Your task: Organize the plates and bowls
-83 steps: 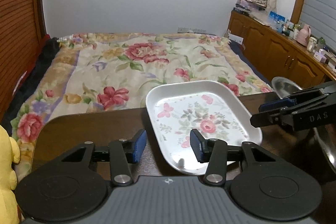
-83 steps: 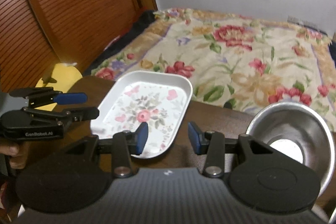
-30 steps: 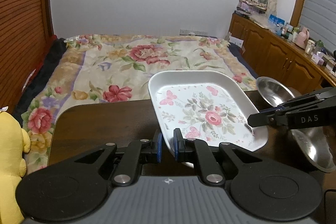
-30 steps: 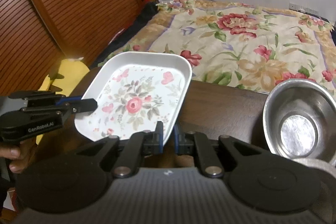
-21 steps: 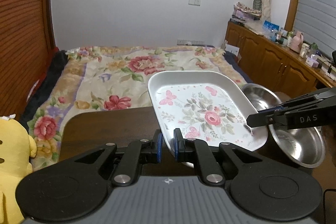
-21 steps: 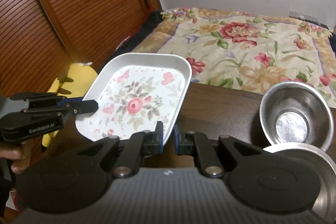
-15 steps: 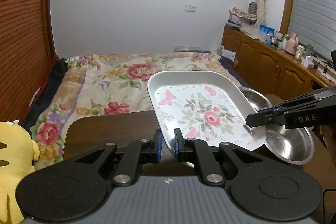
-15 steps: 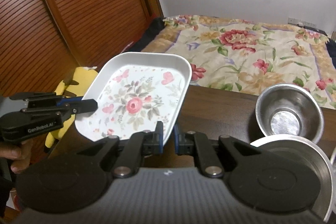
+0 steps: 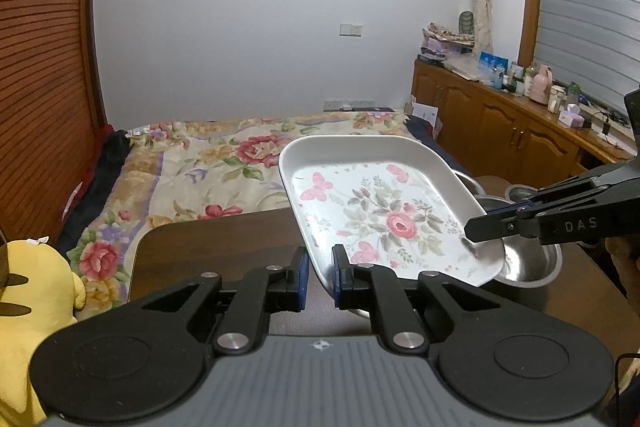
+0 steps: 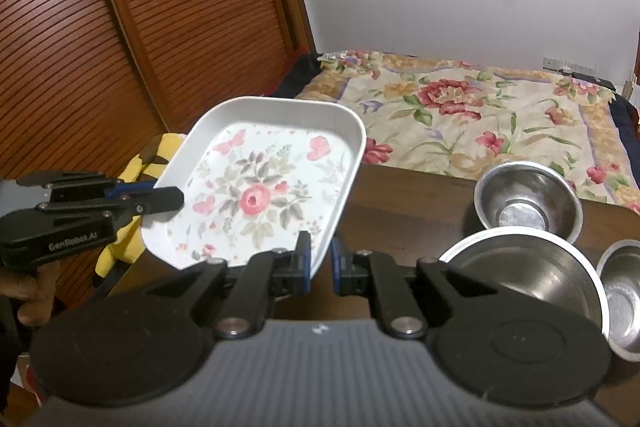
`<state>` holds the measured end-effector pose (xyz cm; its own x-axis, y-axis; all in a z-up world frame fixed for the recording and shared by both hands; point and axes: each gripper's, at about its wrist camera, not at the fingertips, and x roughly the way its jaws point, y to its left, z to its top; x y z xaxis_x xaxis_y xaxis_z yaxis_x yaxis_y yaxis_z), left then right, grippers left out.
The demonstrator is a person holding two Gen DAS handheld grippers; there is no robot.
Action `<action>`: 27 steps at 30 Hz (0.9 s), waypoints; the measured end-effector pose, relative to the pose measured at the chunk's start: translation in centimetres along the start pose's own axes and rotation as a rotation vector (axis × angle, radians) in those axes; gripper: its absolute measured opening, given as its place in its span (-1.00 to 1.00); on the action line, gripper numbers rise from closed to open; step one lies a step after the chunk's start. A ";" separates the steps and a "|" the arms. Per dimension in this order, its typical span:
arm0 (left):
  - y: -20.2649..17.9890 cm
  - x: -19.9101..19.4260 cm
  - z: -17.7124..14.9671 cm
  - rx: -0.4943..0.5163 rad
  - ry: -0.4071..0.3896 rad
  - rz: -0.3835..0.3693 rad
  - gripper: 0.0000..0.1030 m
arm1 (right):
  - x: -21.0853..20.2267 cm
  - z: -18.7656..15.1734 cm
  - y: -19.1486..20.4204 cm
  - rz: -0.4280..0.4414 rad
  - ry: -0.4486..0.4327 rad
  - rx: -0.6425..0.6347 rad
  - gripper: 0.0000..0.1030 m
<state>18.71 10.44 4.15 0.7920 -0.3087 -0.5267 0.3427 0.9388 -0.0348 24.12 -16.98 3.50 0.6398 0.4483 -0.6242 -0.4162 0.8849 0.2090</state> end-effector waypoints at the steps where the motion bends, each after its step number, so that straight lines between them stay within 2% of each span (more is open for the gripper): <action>1: -0.1 -0.2 -0.2 0.000 -0.001 0.000 -0.73 | -0.2 -0.2 0.1 0.002 -0.003 -0.002 -0.77; 27: -1.1 -3.3 -7.6 -0.038 0.069 -0.002 -0.74 | -1.9 -7.2 2.2 0.058 0.029 0.002 -0.77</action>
<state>11.86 11.57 -0.47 0.7542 -0.3002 -0.5840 0.3234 0.9438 -0.0675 17.34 -16.79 -0.26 0.5954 0.4953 -0.6326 -0.4511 0.8576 0.2470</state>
